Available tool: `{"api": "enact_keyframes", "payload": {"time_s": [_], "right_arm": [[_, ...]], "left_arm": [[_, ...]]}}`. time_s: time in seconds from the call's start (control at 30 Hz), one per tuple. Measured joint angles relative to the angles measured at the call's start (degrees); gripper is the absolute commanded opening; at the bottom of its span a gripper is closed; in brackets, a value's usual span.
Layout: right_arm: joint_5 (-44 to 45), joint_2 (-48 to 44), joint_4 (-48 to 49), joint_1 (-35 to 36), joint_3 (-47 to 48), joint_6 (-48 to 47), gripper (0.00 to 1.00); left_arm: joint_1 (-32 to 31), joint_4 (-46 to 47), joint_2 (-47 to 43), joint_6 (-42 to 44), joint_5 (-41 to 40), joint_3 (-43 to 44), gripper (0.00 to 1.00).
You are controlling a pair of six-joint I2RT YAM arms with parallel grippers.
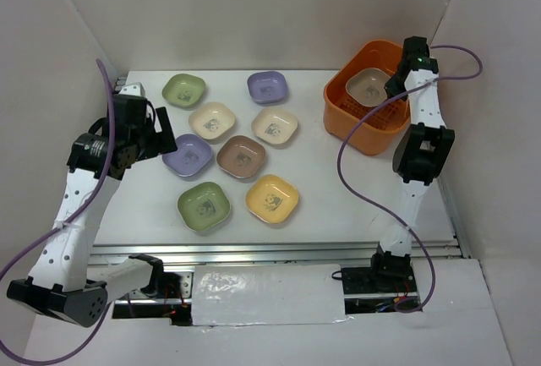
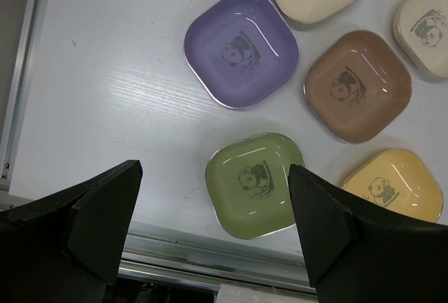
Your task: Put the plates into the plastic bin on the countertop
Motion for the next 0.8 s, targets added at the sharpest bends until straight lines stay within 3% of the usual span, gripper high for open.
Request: {"api": "enact_keyframes", "payload": {"time_s": [0.07,0.13,0.17,0.37,0.43,0.47,0.63,0.8], "right_arm": [[0.3,0.1,0.7,0.7,-0.4,-0.1,0.09],[0.6,0.7,0.9,1.3,-0.3,0.0,0.20],[0.8,1.1,1.1,1.5,-0.3,0.0,0.41],[-0.5,0.8,4.9,1.9,-1.9,0.7,0.80],[-1.5,-0.1,6.4,2.1,-2.1,0.8,0.85],[-2.1,-0.7,7.0,2.2,-1.7,0.7,1.00],[-3.0,-7.5,8.1,4.2,2.3,0.1,1.00],[-0.3,-31.8,10.3,13.4,-11.2,1.7,1.00]], "left_arm": [[0.0,0.1,0.9,0.0,0.0,0.0,0.99],[-0.1,0.1,1.7,0.0,0.0,0.0,0.99],[-0.2,0.2,2.2,0.0,0.0,0.0,0.99],[-0.9,0.4,4.0,0.3,0.1,0.0,0.99],[-1.1,0.3,4.4,0.3,0.2,0.0,0.99],[-1.2,0.3,4.6,0.4,0.2,0.0,0.99],[-1.4,0.5,4.9,0.9,0.2,0.0,0.99],[-1.4,1.2,5.0,-0.5,-0.8,0.1,0.99]]}}
